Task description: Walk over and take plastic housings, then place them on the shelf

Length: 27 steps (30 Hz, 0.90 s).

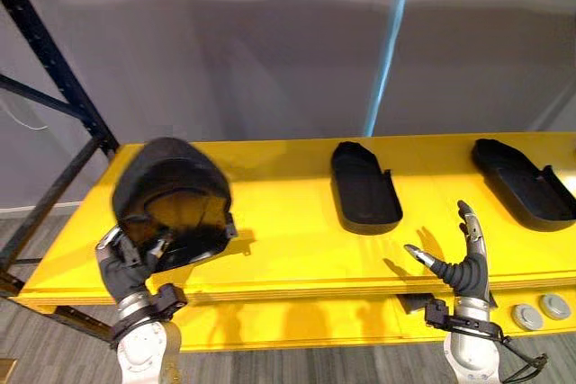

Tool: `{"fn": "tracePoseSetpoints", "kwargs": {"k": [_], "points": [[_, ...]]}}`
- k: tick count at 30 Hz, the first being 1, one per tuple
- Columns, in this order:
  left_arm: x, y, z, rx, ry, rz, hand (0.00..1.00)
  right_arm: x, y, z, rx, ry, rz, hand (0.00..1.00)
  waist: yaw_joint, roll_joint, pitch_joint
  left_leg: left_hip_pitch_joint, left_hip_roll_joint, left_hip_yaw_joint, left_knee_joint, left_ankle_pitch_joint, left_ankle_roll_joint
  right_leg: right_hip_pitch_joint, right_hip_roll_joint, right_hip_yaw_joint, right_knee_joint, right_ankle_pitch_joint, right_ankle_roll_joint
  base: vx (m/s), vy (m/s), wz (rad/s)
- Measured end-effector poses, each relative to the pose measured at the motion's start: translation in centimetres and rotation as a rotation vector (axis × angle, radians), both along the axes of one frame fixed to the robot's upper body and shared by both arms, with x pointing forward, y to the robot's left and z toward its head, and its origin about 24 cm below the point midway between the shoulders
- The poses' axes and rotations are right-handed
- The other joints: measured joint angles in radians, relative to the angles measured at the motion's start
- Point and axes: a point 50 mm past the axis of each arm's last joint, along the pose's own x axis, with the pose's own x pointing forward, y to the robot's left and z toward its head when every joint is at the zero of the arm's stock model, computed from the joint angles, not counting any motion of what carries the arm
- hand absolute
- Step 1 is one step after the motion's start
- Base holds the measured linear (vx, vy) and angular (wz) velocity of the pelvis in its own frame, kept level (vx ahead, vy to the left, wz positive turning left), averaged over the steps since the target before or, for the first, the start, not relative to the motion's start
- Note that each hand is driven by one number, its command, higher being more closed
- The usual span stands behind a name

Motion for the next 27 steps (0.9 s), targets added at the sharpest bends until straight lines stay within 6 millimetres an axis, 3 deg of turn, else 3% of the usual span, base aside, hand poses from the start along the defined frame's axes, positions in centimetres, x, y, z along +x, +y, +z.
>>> {"fn": "tracePoseSetpoints", "kwargs": {"k": [3,6,9,11,12,13,14,17,22,27], "points": [[0.3,3.4,0.7,-0.036,-0.003,0.006,1.00,-0.7,1.0,-1.9,0.067,0.075,0.016,0.00,-0.009,-0.044,-0.021,-0.004,-0.088,0.002,0.012,-0.009,0.020,0.019,-0.072,0.024,-0.033,0.013,0.022,-0.01,0.305,0.19],[1.7,3.6,2.2,-0.044,-0.047,-0.055,1.00,-1.0,1.1,-2.4,0.096,0.096,0.022,0.00,-0.009,-0.050,-0.025,0.008,-0.133,-0.013,0.023,-0.018,0.035,0.041,-0.111,0.018,-0.036,0.043,0.057,0.00,0.226,0.27],[3.9,2.9,4.5,-0.007,-0.105,-0.184,1.00,-1.1,1.7,-3.7,0.118,0.159,0.037,0.00,-0.007,-0.052,-0.027,0.003,-0.159,0.006,0.018,-0.017,0.053,0.012,-0.137,0.031,-0.023,0.060,0.044,-0.06,0.126,-0.15],[4.8,3.2,5.8,0.039,-0.120,-0.222,1.00,-0.9,3.3,-4.4,0.128,0.207,0.110,0.00,0.000,-0.044,-0.023,-0.016,-0.136,0.081,0.002,-0.025,0.076,-0.059,-0.121,0.026,-0.013,0.108,0.007,-0.14,0.103,-0.97],[5.1,3.4,6.0,0.043,-0.118,-0.224,1.00,-0.9,3.7,-4.7,0.131,0.220,0.130,0.00,-0.001,-0.039,-0.019,-0.015,-0.130,0.097,-0.008,-0.021,0.086,-0.076,-0.113,0.024,0.000,0.106,0.007,-0.15,0.049,-0.88],[6.2,3.4,5.9,0.021,-0.098,-0.248,1.00,-1.3,4.5,-5.6,0.139,0.269,0.173,0.00,-0.012,-0.035,-0.016,-0.011,-0.117,0.113,-0.021,-0.014,0.094,-0.102,-0.068,0.035,0.069,0.047,0.032,-0.12,-0.010,-0.51],[7.0,3.1,6.0,0.004,-0.084,-0.278,1.00,-1.7,4.8,-6.1,0.142,0.295,0.190,0.00,-0.019,-0.036,-0.015,-0.008,-0.113,0.115,-0.023,-0.004,0.104,-0.101,-0.036,0.049,0.078,0.009,0.027,-0.09,-0.024,-0.33],[8.3,2.0,6.2,-0.012,-0.062,-0.366,1.00,-2.5,5.4,-6.8,0.137,0.346,0.237,0.00,-0.047,-0.026,-0.006,-0.002,-0.119,0.117,-0.047,0.028,0.093,-0.086,-0.016,0.057,0.037,0.013,0.002,-0.01,-0.018,-0.03],[8.6,1.5,6.7,0.012,-0.001,-0.483,1.00,-3.2,6.2,-7.4,0.124,0.394,0.317,0.00,-0.045,-0.022,-0.002,-0.005,-0.104,0.133,-0.128,0.073,0.072,-0.086,0.023,0.073,-0.087,0.079,-0.007,0.02,-0.044,-0.14],[8.7,1.5,6.4,0.022,0.081,-0.526,1.00,-3.5,5.9,-7.7,0.109,0.411,0.311,0.00,-0.058,-0.017,0.023,-0.011,-0.097,0.132,-0.144,0.077,0.069,-0.090,0.036,0.078,-0.102,0.087,-0.008,0.04,-0.023,-0.06]]}}
